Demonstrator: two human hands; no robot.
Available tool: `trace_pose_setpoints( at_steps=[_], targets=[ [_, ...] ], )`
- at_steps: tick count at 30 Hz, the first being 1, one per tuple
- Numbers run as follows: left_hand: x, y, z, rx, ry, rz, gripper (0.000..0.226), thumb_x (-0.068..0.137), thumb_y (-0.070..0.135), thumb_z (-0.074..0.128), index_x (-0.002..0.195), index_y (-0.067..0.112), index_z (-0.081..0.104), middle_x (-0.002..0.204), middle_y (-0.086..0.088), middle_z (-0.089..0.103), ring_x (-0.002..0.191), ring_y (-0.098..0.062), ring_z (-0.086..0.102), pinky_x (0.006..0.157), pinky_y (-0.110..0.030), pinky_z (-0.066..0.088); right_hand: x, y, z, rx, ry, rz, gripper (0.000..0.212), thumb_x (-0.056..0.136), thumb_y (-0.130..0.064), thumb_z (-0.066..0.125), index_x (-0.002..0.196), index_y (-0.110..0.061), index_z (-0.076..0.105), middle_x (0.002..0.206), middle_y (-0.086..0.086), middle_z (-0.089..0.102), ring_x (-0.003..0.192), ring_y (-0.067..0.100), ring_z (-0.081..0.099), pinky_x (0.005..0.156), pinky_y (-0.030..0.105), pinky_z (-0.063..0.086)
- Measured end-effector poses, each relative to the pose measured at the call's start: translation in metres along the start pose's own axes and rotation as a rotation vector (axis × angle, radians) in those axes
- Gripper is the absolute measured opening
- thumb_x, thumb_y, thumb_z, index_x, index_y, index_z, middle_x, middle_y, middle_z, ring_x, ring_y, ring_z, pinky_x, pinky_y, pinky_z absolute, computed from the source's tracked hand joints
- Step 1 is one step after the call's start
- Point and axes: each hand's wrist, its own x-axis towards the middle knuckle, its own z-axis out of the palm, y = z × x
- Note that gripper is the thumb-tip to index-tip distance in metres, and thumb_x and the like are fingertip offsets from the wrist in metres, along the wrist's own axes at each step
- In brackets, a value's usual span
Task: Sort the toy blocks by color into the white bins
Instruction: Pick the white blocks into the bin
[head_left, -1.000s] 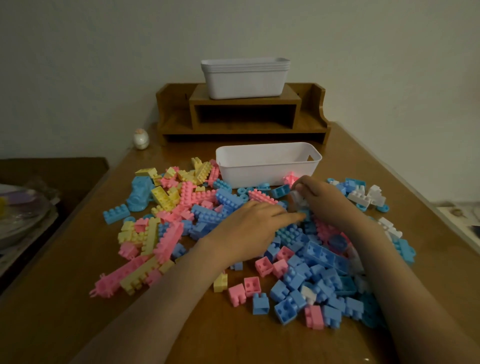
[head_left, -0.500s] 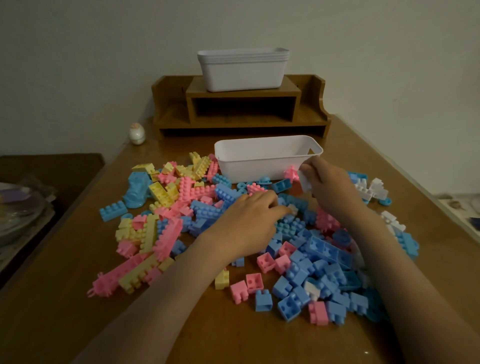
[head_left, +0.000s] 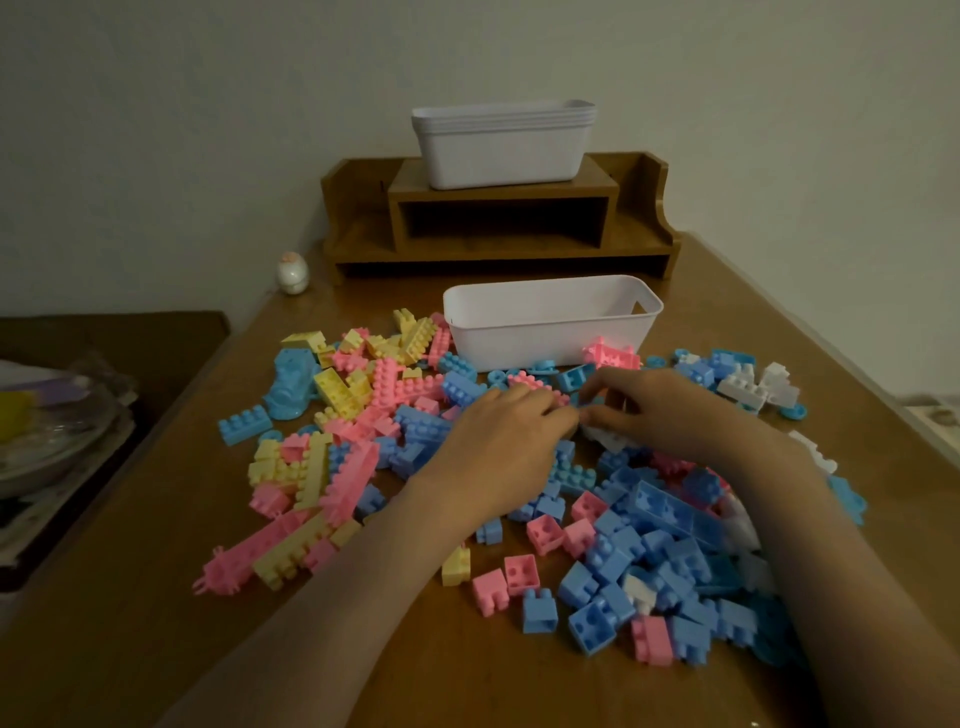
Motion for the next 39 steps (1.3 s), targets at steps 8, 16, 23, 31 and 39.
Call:
trace_pose_setpoints(
  at_steps=[8,16,23,31,39],
  targets=[
    [0.0,-0.001,0.005,-0.111,0.052,-0.099,0.034,0.094,0.011,0.044,0.127,0.019,0.049,0.127,0.001,0.053,0.115,-0.017,0.047,0.092,-0.029,0.039,0.0,-0.007,0.002,-0.092,-0.041,0.074,0.024,0.091,-0.038,0.053,0.11,-0.025,0.053,0.1,0.0,0.059,0.085,0.013,0.051,0.075,0.026,0.042],
    [0.001,-0.001,0.004,-0.176,0.069,-0.174,0.04,0.1,0.022,0.039,0.139,0.021,0.036,0.132,-0.001,0.052,0.118,-0.019,0.048,0.092,-0.032,0.043,-0.002,-0.018,0.008,-0.158,0.074,0.03,0.02,0.087,-0.025,0.056,0.106,-0.018,0.057,0.109,0.006,0.061,0.098,0.022,0.056,0.082,0.035,0.048],
    [0.001,-0.003,0.007,-0.156,0.069,-0.144,0.039,0.098,0.016,0.042,0.137,0.02,0.04,0.133,0.001,0.051,0.12,-0.016,0.046,0.095,-0.028,0.039,0.002,-0.01,0.004,-0.12,0.113,0.086,0.016,0.088,-0.029,0.058,0.093,-0.014,0.053,0.094,0.003,0.057,0.084,0.017,0.049,0.071,0.027,0.041],
    [0.003,-0.006,0.01,-0.146,0.052,-0.143,0.036,0.098,0.015,0.041,0.133,0.019,0.045,0.132,0.0,0.051,0.121,-0.016,0.043,0.1,-0.03,0.038,0.002,-0.013,0.008,-0.103,-0.033,0.045,0.022,0.089,-0.036,0.059,0.105,-0.021,0.057,0.105,-0.001,0.058,0.096,0.016,0.054,0.081,0.029,0.045],
    [0.004,-0.006,0.009,-0.253,0.141,-0.205,0.035,0.101,0.029,0.036,0.133,0.018,0.046,0.128,-0.003,0.057,0.115,-0.019,0.051,0.092,-0.031,0.04,0.0,-0.013,0.01,0.075,0.185,-0.179,0.013,0.089,-0.025,0.06,0.082,-0.02,0.052,0.068,-0.012,0.046,0.064,0.009,0.045,0.061,0.022,0.035]
  ],
)
